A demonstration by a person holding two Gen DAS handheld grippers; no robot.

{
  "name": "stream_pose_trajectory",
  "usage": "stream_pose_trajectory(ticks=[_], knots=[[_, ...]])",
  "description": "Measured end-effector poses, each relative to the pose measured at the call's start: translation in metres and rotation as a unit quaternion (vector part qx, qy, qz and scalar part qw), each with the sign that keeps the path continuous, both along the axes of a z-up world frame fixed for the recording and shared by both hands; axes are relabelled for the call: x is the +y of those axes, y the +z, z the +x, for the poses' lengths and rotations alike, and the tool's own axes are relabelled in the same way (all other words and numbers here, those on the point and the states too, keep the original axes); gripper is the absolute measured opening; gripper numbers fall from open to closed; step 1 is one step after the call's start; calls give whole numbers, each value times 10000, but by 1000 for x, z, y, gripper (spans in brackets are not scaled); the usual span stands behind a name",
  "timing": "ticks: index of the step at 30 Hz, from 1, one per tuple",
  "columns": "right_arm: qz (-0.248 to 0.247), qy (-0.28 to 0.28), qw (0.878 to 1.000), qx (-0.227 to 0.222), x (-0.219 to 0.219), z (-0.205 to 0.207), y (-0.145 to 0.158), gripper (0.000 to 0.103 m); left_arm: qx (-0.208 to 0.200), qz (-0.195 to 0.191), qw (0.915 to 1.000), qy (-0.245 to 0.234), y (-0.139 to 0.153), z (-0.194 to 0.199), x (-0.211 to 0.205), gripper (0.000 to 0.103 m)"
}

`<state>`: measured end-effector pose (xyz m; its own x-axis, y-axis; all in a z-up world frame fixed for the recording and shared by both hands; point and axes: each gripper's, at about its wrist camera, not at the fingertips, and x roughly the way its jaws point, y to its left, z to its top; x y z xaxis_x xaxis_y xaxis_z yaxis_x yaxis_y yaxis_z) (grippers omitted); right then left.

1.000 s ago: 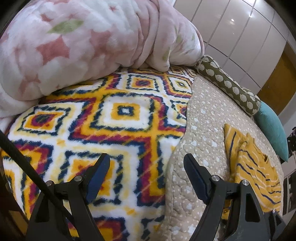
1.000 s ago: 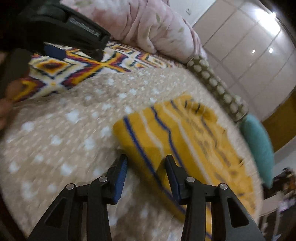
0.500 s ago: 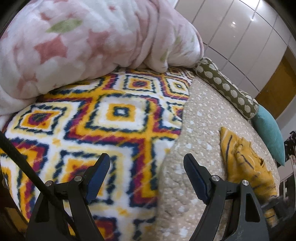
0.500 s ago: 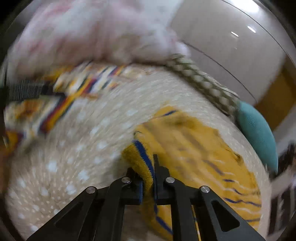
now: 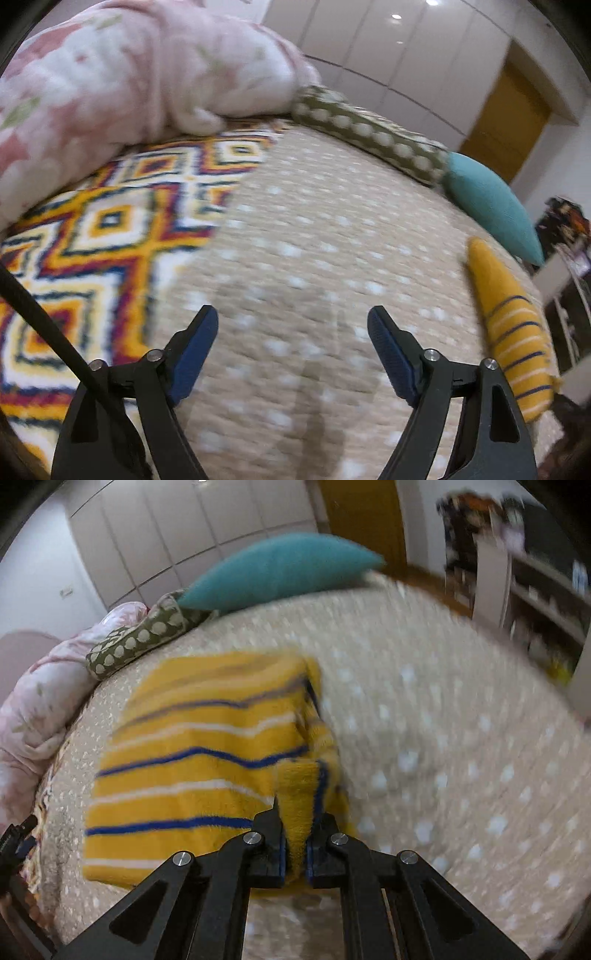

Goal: Fold small clothes
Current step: 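Lift the grasped sweater edge and fold it over the sweater with the right tool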

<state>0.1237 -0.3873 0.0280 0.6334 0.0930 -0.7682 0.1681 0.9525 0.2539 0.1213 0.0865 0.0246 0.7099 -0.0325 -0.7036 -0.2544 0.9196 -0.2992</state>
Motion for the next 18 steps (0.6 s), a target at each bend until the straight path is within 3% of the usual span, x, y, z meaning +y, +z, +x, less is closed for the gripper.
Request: stream_pose_trajectory(ticks=[2,5,9,13,18], knots=[[309,-46,9995,-79,-8,-2,-6,6,-93,4,9999,-117,0,-1,-17,87],[342,35,9992,-213,-11,-4,-1,6,-85,78,9991,-398,-1,-2,-45,87],[523,49,9978,-410,-25,-16,2,6,-314,212,9968,-705,17,-11,-73,88],[844,42,9958,-355,-39,-13,-17,7,-331,414,9916,-1182,34,-8,-106,93],[1128,192,9920,-539,-57,-23,-12,15,32,-37,9850,-1724,35,19,-139,93]])
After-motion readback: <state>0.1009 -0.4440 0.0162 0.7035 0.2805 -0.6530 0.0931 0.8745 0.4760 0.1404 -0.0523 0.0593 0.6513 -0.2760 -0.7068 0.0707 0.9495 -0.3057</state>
